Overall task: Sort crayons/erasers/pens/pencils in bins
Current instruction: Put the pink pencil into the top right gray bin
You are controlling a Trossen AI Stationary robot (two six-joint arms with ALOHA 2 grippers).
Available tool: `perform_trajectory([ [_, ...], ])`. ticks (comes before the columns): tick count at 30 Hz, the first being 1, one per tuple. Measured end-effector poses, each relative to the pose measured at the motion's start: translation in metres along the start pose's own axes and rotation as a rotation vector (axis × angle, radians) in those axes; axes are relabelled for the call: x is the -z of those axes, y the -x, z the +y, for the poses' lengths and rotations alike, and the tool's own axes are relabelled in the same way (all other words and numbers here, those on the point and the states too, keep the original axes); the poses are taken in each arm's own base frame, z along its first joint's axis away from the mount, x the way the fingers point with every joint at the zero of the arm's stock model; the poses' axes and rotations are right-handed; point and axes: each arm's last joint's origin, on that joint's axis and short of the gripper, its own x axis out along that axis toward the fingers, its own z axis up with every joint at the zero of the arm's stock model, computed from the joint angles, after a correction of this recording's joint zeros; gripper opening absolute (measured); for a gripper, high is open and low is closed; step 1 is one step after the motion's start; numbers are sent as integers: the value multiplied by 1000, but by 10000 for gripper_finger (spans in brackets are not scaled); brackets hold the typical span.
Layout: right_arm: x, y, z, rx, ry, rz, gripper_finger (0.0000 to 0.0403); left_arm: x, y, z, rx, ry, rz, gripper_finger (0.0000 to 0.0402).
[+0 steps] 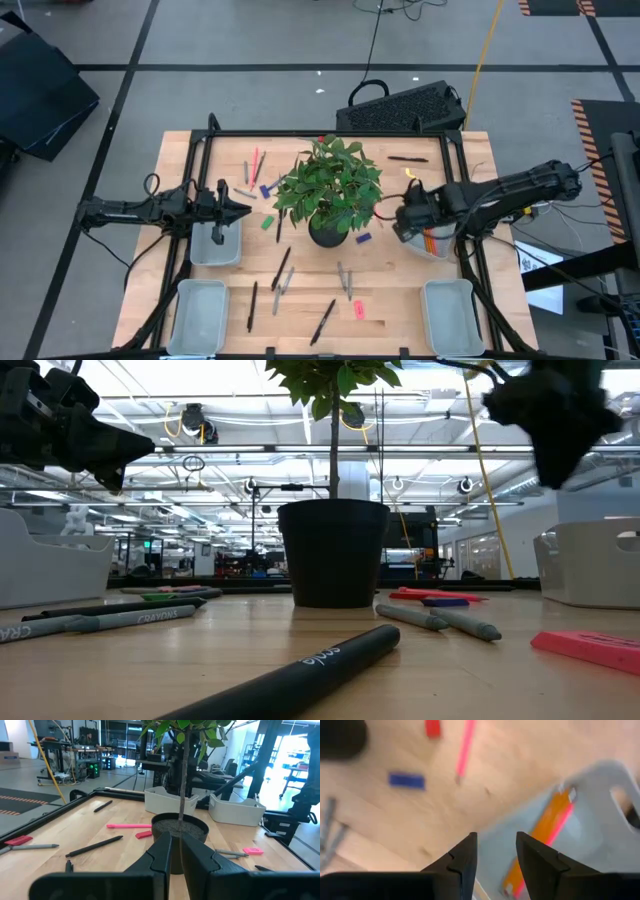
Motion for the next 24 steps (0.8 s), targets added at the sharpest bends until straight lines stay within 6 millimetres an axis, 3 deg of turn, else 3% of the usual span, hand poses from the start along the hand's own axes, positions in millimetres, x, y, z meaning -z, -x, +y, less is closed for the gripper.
perform_trajectory([
  [4, -19, -15, 13, -44, 37, -75, 127, 0, 0, 0, 0, 0, 0, 42],
  [11, -48, -70, 26, -252, 44, -174, 128, 0, 0, 0, 0, 0, 0, 42],
  [16, -56, -104, 19, -136, 63, -146, 128, 0, 0, 0, 0, 0, 0, 42],
  [24, -54, -139, 29, -28, 114, -115, 128, 0, 0, 0, 0, 0, -1, 42],
])
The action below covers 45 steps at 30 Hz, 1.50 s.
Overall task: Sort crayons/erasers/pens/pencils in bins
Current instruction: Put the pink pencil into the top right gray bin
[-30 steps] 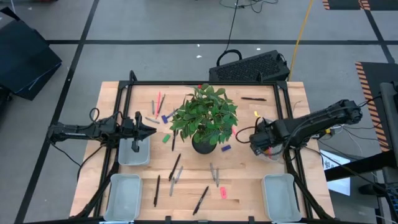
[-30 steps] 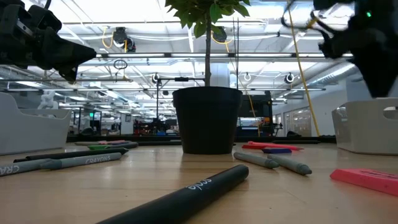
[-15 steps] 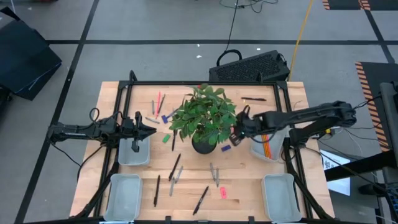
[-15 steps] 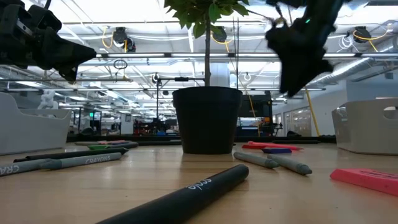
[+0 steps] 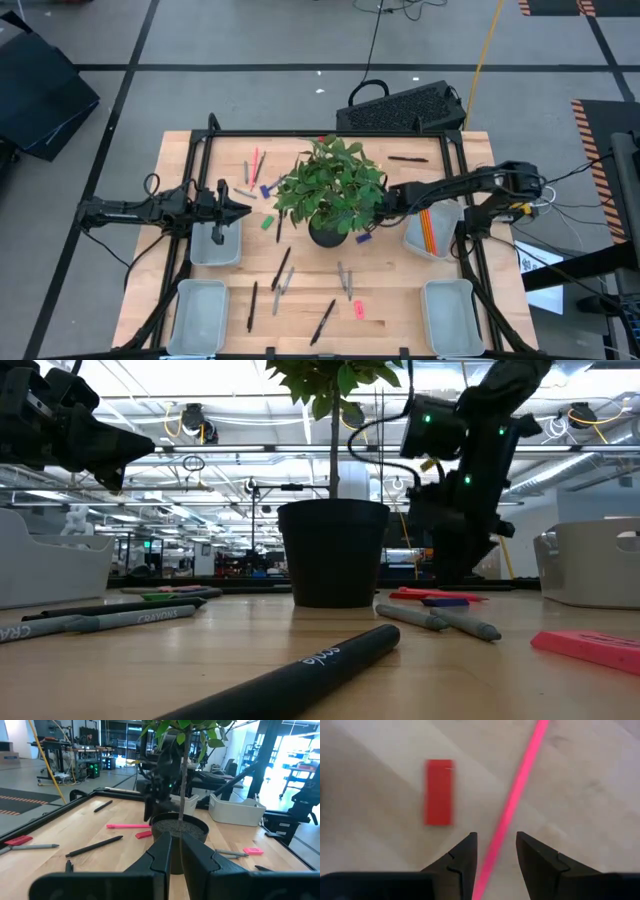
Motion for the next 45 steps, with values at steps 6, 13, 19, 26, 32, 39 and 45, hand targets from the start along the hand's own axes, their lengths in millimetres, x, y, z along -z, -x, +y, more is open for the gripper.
perform_trajectory([
  [6, 1, -10, -2, 42, -27, 29, 124, 0, 0, 0, 0, 0, 0, 42],
  [13, 0, -13, -6, 33, -68, 97, 77, 0, 0, 0, 0, 0, 1, 42],
  [19, 3, -14, -13, 17, -87, 205, 30, 0, 0, 0, 0, 0, 0, 42],
  [26, 11, -12, -19, 46, -102, 335, 22, 0, 0, 0, 0, 0, 0, 42],
  [32, 12, -12, -19, 28, -110, 356, 25, 0, 0, 0, 0, 0, 0, 42],
  [39, 13, -12, -19, 19, -122, 390, 47, 0, 0, 0, 0, 0, 0, 42],
  [45, 12, -12, -19, 5, -132, 388, 59, 0, 0, 0, 0, 0, 0, 42],
])
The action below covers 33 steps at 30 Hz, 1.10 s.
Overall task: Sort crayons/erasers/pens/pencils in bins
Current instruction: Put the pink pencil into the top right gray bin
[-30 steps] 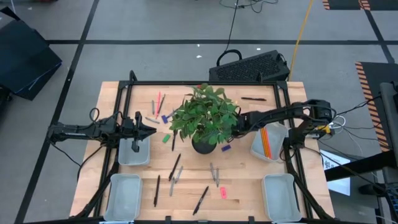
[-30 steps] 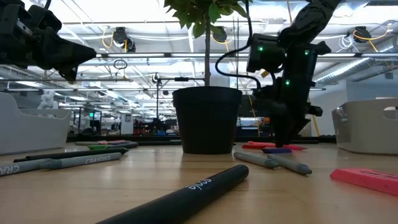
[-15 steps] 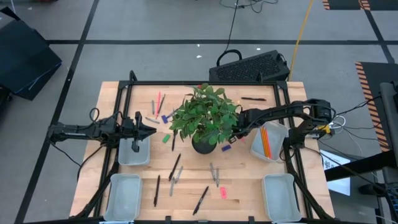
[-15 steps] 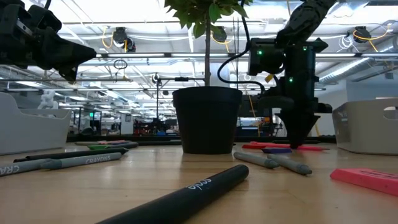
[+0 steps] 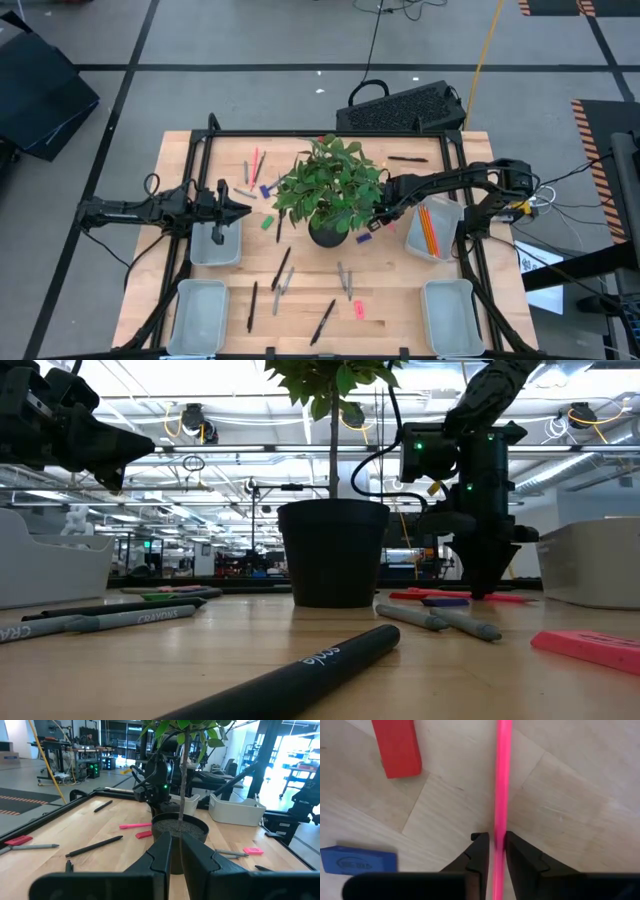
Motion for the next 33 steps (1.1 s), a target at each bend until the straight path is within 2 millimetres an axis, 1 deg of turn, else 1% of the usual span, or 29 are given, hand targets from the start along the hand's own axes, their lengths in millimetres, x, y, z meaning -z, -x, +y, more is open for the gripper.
perform_trajectory([
  [3, -2, 0, -1, -7, -10, 4, 54, 0, 0, 0, 0, 0, 0, 42],
  [10, -4, 0, -3, -15, -27, 11, 25, 0, 0, 0, 0, 0, 0, 42],
  [18, -6, 0, -1, -35, -12, -15, 18, 0, 0, 0, 0, 0, 0, 42],
  [21, -7, 3, 0, -54, -12, -41, 16, 0, 0, 0, -1, 0, 0, 42],
  [27, -4, 20, -2, -115, -33, -88, 14, 0, 0, 0, 0, 0, 0, 42],
  [33, 2, 51, -8, -218, -48, -176, 14, 0, 0, 0, 0, 0, 0, 42],
])
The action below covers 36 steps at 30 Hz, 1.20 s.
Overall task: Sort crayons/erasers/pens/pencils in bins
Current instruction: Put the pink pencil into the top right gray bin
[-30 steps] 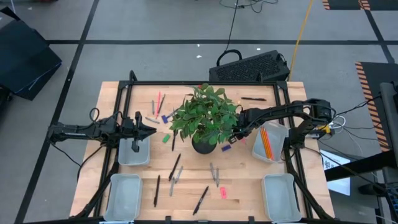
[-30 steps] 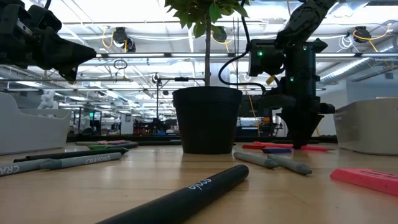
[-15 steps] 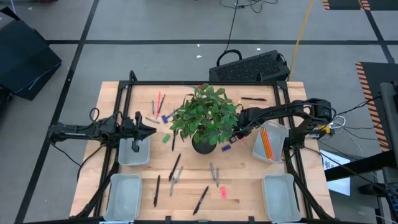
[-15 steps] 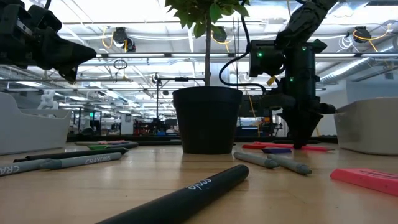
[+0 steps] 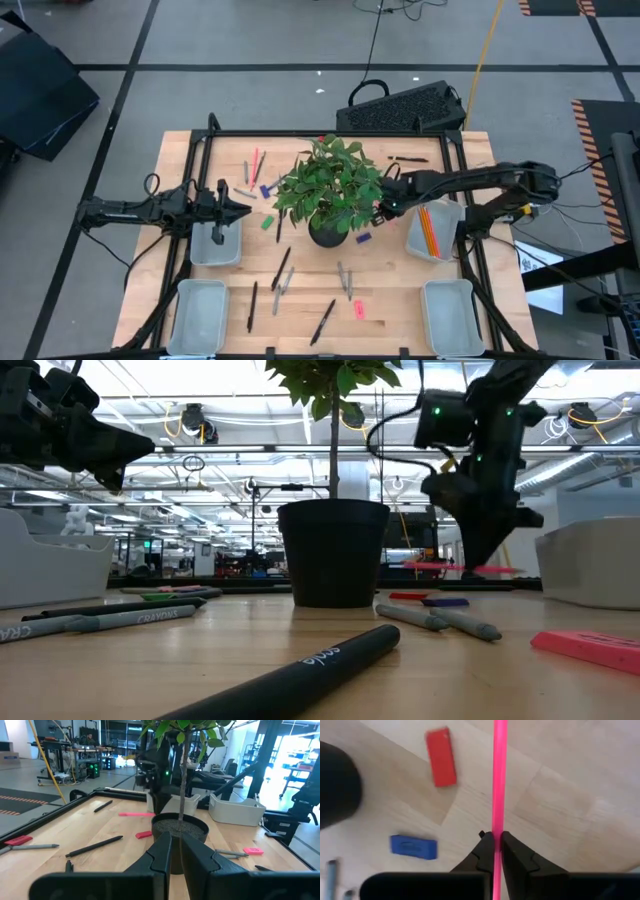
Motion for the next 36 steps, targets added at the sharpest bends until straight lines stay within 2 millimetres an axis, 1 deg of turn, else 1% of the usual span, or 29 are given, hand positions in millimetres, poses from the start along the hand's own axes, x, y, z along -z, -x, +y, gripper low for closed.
perform_trajectory([
  [6, 5, 37, -5, -122, -36, -75, 13, 0, 0, 0, 0, 0, 0, 42],
  [9, 16, 60, -13, -208, -80, -27, 13, 0, 0, 0, 0, 0, 1, 42],
  [13, 39, 87, -32, -237, -127, 62, 13, 0, 0, 0, 0, 0, 0, 42],
  [16, 60, 105, -53, -208, -165, 125, 13, 0, 0, 0, 0, 0, 0, 42],
  [19, 77, 121, -74, -216, -198, 135, 13, 0, 0, 0, 0, 0, 0, 42],
  [21, 87, 128, -86, -218, -222, 140, 13, 0, 0, 0, 0, 0, 0, 42],
  [24, 100, 135, -103, -181, -270, 164, 13, 0, 0, 0, 0, 0, 0, 42],
  [27, 105, 128, -109, -145, -298, 165, 13, 0, 0, 0, 0, 0, 0, 42],
  [31, 105, 106, -106, -123, -299, 209, 13, 0, 0, 0, 0, 0, 0, 42],
  [36, 97, 107, -98, -28, -281, 140, 15, 0, 0, 0, 0, 0, 0, 42],
])
